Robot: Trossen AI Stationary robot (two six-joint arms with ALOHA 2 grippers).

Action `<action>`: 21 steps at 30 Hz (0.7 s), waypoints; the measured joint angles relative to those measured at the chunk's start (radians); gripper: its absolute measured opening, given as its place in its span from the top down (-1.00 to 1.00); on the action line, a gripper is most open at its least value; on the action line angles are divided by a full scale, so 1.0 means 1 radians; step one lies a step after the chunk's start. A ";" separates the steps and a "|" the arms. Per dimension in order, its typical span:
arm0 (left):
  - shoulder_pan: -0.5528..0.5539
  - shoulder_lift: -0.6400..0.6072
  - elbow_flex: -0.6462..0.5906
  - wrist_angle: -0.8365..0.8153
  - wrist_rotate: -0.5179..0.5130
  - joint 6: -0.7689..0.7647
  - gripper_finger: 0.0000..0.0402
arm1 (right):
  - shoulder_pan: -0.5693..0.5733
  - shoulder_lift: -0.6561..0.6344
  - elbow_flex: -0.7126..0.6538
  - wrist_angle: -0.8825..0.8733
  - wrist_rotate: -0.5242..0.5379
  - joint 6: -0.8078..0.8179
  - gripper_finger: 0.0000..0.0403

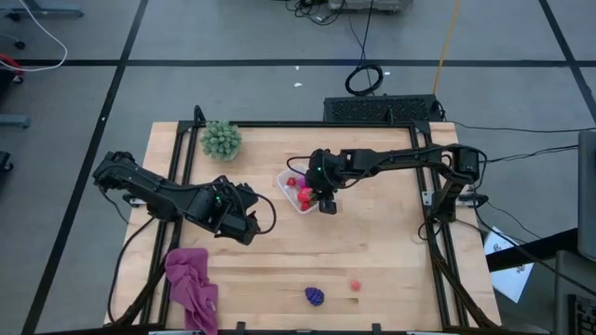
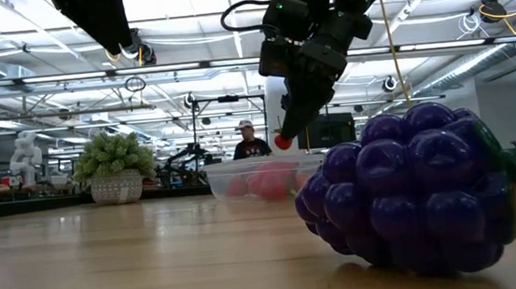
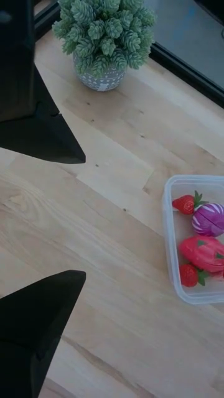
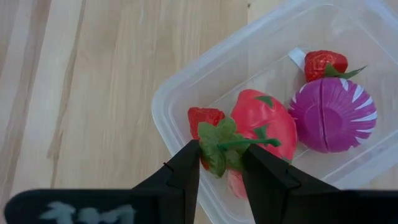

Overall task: Pick and placing Produce into tupperware
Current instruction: Put the strawberry into the transparent bin, then put the grapes into the transparent bin

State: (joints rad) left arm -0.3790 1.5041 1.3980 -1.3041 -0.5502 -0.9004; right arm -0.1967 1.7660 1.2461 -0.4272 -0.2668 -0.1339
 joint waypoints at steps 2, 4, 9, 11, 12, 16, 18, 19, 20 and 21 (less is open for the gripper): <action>0.000 0.000 0.000 0.000 0.000 0.000 -0.48 | 0.000 0.000 0.000 0.000 0.000 -0.002 0.51; 0.000 0.000 0.000 0.000 0.000 0.000 -0.48 | 0.000 0.000 0.000 -0.001 0.000 -0.007 0.51; 0.000 0.000 0.000 0.000 0.000 0.000 -0.48 | 0.000 0.000 0.000 -0.003 0.000 -0.012 0.48; 0.000 0.000 0.000 0.000 0.000 0.000 -0.48 | 0.000 0.000 0.000 -0.003 0.000 -0.013 0.43; 0.000 0.000 0.000 0.000 0.000 0.000 -0.48 | 0.000 0.000 0.000 -0.003 0.001 -0.013 0.40; 0.000 0.000 0.000 0.000 0.001 0.000 -0.48 | 0.000 0.000 0.000 -0.003 0.002 -0.013 0.30; 0.000 0.000 0.000 0.000 0.001 0.000 -0.48 | 0.000 0.000 0.000 -0.003 0.003 -0.013 0.27; 0.000 0.000 0.000 0.000 0.001 0.000 -0.48 | 0.000 0.000 0.000 -0.003 0.003 -0.013 0.26; 0.000 0.000 0.000 0.000 0.001 0.000 -0.48 | 0.000 0.000 0.000 -0.003 0.003 -0.015 0.26; 0.000 0.000 0.000 0.000 0.001 0.000 -0.48 | 0.000 0.000 0.000 -0.003 0.003 -0.017 0.26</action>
State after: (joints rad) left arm -0.3790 1.5042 1.3979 -1.3039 -0.5495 -0.9005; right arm -0.1967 1.7660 1.2461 -0.4297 -0.2634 -0.1513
